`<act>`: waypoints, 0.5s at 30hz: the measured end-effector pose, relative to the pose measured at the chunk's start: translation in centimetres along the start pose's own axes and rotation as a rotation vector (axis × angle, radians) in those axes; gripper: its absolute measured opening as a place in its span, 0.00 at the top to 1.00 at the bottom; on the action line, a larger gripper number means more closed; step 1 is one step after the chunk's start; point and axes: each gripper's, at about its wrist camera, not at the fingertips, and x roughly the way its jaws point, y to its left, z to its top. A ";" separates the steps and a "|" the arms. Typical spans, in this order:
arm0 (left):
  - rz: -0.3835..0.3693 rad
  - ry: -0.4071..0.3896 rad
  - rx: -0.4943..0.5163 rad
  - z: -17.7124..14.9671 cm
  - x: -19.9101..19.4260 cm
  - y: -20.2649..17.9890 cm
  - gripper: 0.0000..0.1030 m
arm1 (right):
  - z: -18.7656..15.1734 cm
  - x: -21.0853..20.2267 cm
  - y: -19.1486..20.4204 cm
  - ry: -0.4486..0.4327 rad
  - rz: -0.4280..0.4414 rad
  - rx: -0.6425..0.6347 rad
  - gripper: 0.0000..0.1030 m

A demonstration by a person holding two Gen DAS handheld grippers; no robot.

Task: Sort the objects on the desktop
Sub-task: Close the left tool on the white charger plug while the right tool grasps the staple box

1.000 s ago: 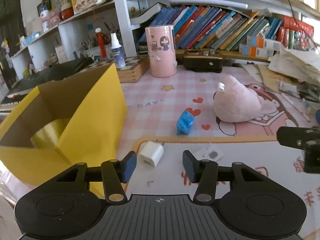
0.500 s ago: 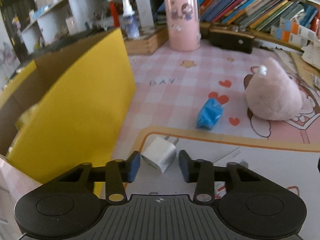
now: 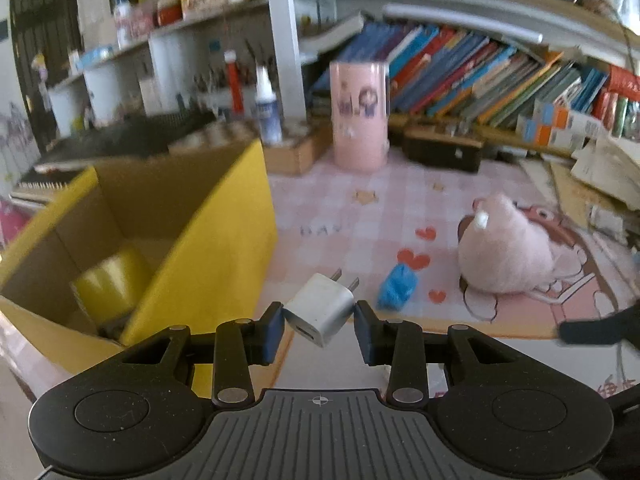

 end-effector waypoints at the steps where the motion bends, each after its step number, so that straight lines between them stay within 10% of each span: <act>1: 0.002 -0.015 0.001 0.2 -0.4 0.1 0.65 | 0.0 0.4 0.4 0.004 0.013 -0.022 0.21; 15: 0.041 -0.081 -0.046 0.9 -3.9 1.9 0.65 | 0.3 5.4 4.0 0.007 0.059 -0.127 0.41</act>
